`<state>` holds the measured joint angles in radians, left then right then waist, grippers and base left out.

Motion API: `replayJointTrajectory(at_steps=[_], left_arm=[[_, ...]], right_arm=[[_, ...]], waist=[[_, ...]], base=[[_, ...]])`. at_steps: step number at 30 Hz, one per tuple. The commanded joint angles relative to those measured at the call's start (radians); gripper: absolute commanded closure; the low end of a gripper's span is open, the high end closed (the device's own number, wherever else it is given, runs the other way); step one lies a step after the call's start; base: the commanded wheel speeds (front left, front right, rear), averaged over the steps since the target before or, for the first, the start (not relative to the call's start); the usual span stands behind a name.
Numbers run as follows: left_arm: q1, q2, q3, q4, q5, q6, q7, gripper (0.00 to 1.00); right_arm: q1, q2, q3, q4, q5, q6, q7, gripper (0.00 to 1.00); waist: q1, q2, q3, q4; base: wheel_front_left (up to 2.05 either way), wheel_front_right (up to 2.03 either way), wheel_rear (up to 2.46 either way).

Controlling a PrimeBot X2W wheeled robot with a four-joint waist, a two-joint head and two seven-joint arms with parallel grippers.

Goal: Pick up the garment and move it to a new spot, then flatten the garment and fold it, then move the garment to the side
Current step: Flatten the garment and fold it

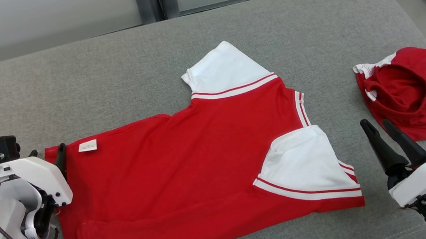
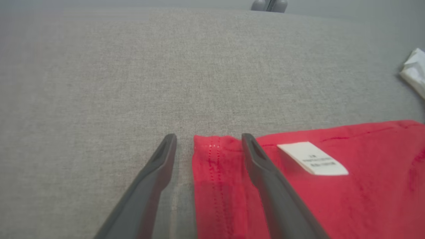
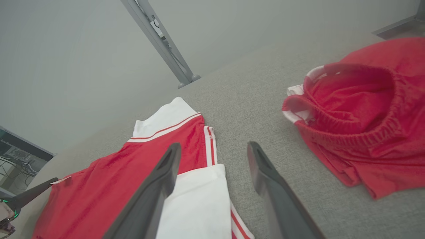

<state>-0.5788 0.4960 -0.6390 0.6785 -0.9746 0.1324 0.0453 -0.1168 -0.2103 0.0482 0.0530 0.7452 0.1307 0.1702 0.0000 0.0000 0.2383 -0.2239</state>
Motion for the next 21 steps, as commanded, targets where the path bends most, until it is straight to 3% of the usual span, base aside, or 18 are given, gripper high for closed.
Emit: replayJointTrajectory(at_steps=[1,8,9,11,13,21], left_arm=[[-0.029,0.006,-0.011,0.032,0.022,-0.009,0.006,0.00],[-0.071,-0.013,-0.051,0.117,0.047,-0.026,0.043,0.00],[-0.075,-0.019,-0.057,0.122,0.048,-0.031,0.047,0.09],[-0.082,-0.028,-0.062,0.130,0.048,-0.042,0.048,0.64],[-0.092,-0.038,-0.071,0.131,0.054,-0.046,0.046,1.00],[-0.138,-0.058,-0.087,0.099,0.084,-0.067,0.001,1.00]], right_arm=[[-0.016,-0.010,0.005,-0.005,0.008,0.000,-0.004,0.00],[-0.044,-0.038,0.014,-0.024,0.012,0.000,0.003,0.00],[-0.049,-0.042,0.015,-0.027,0.012,0.000,0.004,0.00],[-0.066,-0.051,0.024,-0.031,0.009,0.000,0.013,0.00],[-0.095,-0.061,0.034,-0.033,0.001,0.000,0.024,0.00],[-0.273,-0.081,0.074,0.040,-0.067,0.000,0.095,0.00]], waist=[[0.0000,0.0000,0.020,-0.017],[0.0000,0.0000,0.029,-0.014],[0.0000,0.0000,0.029,-0.011],[0.0000,0.0000,0.032,-0.006],[0.0000,0.0000,0.036,0.003],[0.0000,0.0000,0.055,0.056]], base=[[0.00,0.00,0.00],[0.00,0.00,0.00],[0.00,0.00,0.00],[0.00,0.00,0.00],[0.00,0.00,0.00],[0.00,0.00,0.00]])
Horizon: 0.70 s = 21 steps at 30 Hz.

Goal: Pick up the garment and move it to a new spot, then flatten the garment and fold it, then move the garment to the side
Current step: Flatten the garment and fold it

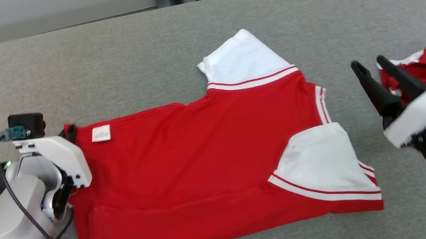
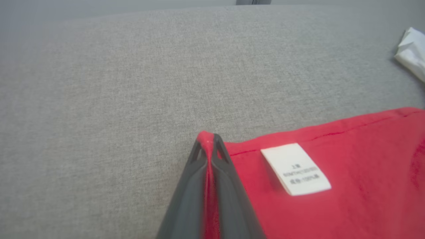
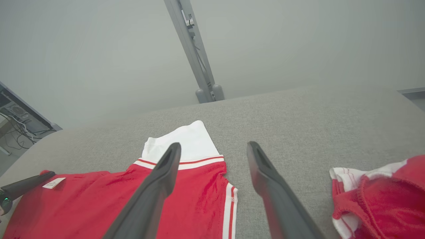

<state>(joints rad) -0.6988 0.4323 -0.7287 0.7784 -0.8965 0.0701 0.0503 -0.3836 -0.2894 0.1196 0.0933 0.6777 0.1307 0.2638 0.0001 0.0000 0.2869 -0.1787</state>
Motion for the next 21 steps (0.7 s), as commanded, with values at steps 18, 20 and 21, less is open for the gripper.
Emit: replayJointTrajectory(at_steps=[18,20,21], left_arm=[[-0.079,-0.113,-0.014,-0.212,0.062,0.036,-0.170,1.00],[-0.090,-0.129,-0.017,-0.222,0.066,0.037,-0.184,1.00],[-0.096,-0.136,-0.018,-0.225,0.069,0.038,-0.189,1.00]], right_arm=[[-0.593,-0.041,0.161,0.572,-0.140,0.000,0.166,0.00],[-0.634,-0.042,0.166,0.630,-0.157,0.000,0.156,0.00],[-0.652,-0.040,0.167,0.658,-0.163,0.000,0.153,0.00]], waist=[[-0.0001,0.0000,0.174,0.260],[-0.0001,0.0000,0.193,0.279],[-0.0001,0.0000,0.202,0.287]], base=[[0.00,0.00,0.00],[0.00,0.00,0.00],[0.00,0.00,0.00]])
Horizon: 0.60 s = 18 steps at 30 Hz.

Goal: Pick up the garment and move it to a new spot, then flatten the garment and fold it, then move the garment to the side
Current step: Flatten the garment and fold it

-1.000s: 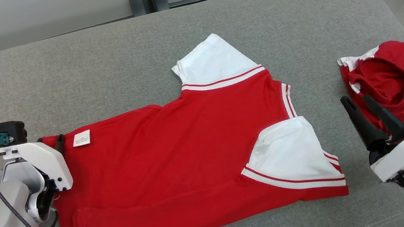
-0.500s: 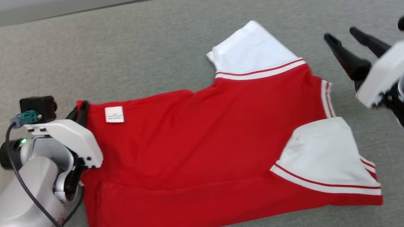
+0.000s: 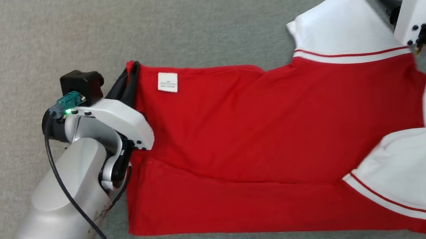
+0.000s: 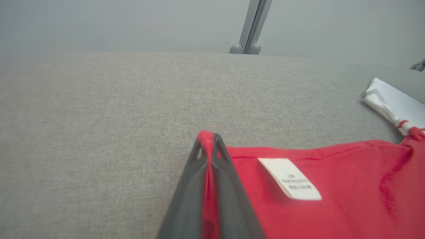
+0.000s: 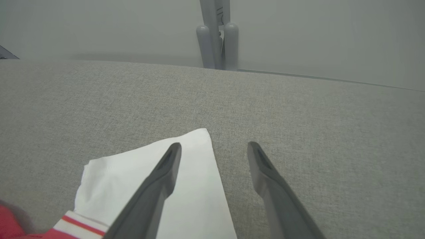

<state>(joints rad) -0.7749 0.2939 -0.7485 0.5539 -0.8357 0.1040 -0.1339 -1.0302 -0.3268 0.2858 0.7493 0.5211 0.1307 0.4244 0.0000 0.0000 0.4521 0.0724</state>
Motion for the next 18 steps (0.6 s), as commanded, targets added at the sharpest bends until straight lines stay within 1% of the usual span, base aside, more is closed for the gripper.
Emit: replayJointTrajectory(at_steps=[1,6,12,13,14,15,16,18], left_arm=[[-0.025,-0.005,0.000,-0.003,0.011,0.005,-0.011,1.00],[-0.042,-0.023,-0.001,-0.003,0.014,0.004,-0.031,1.00],[-0.047,-0.028,-0.008,0.004,0.015,-0.002,-0.035,1.00],[-0.048,-0.028,-0.009,0.005,0.014,-0.003,-0.034,1.00],[-0.049,-0.028,-0.009,0.006,0.013,-0.004,-0.033,1.00],[-0.050,-0.026,-0.010,0.006,0.010,-0.006,-0.030,1.00],[-0.050,-0.026,-0.010,0.006,0.010,-0.006,-0.030,1.00],[-0.053,-0.026,-0.012,0.008,0.008,-0.009,-0.027,1.00]], right_arm=[[-0.022,-0.002,0.005,0.029,-0.011,0.000,-0.008,0.00],[-0.087,0.008,0.029,0.122,-0.015,0.000,-0.024,0.00],[-0.118,0.008,0.086,0.190,0.008,0.000,-0.015,0.00],[-0.120,0.007,0.099,0.196,0.013,0.000,-0.014,0.03],[-0.121,0.005,0.111,0.200,0.019,0.000,-0.014,0.27],[-0.123,-0.003,0.136,0.209,0.023,0.000,-0.020,0.55],[-0.123,-0.003,0.136,0.209,0.023,0.000,-0.020,0.55],[-0.121,-0.009,0.165,0.215,0.029,0.000,-0.023,0.66]], waist=[[0.0000,0.0000,0.044,0.044],[0.0000,0.0000,0.068,0.064],[0.0000,0.0000,0.070,0.067],[0.0000,0.0000,0.069,0.066],[0.0000,0.0000,0.069,0.064],[0.0000,0.0000,0.068,0.063],[0.0000,0.0000,0.068,0.063],[0.0000,0.0000,0.068,0.064]], base=[[0.00,0.00,0.00],[0.00,0.00,0.00],[0.00,0.00,0.00],[0.00,0.00,0.00],[0.00,0.00,0.00],[0.00,0.00,0.00],[0.00,0.00,0.00],[0.00,0.00,0.00]])
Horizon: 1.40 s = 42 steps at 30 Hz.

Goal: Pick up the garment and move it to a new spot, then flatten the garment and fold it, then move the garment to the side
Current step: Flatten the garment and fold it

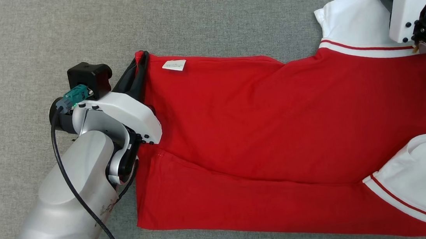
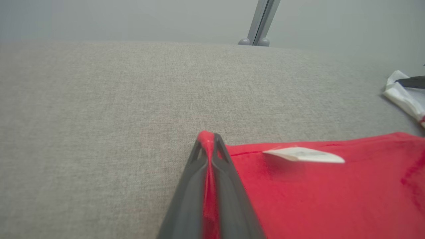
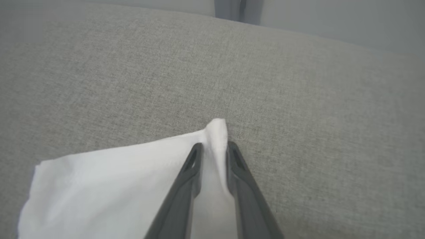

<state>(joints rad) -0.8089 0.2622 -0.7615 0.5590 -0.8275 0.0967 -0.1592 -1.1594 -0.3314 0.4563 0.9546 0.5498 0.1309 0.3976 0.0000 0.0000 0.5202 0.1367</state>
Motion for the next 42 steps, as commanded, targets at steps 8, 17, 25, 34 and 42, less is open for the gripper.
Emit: replayJointTrajectory(at_steps=[8,17,25,34,42], left_arm=[[-0.007,0.001,0.030,0.008,-0.041,-0.011,-0.008,1.00],[0.077,0.004,0.075,0.014,-0.143,-0.050,0.010,1.00],[0.186,0.038,0.086,-0.031,-0.196,-0.067,0.025,1.00],[0.331,0.099,0.082,-0.158,-0.218,-0.042,0.026,1.00],[0.476,0.142,0.093,-0.259,-0.247,-0.012,0.000,1.00]], right_arm=[[-0.013,-0.010,0.027,0.041,0.039,0.000,-0.122,1.00],[0.110,-0.044,0.131,-0.093,0.203,0.000,-0.221,1.00],[0.298,-0.161,0.229,-0.300,0.371,0.000,-0.333,1.00],[0.524,-0.286,0.261,-0.516,0.485,0.000,-0.427,1.00],[0.705,-0.330,0.249,-0.624,0.506,0.000,-0.494,1.00]], waist=[[0.0000,0.0000,-0.008,-0.010],[0.0000,0.0000,-0.112,-0.052],[0.0000,0.0000,-0.242,-0.080],[0.0000,0.0000,-0.349,-0.104],[0.0000,0.0000,-0.377,-0.119]], base=[[0.00,0.00,0.00],[0.00,0.00,0.00],[0.00,0.00,0.00],[0.00,0.00,0.00],[0.00,0.00,0.00]])
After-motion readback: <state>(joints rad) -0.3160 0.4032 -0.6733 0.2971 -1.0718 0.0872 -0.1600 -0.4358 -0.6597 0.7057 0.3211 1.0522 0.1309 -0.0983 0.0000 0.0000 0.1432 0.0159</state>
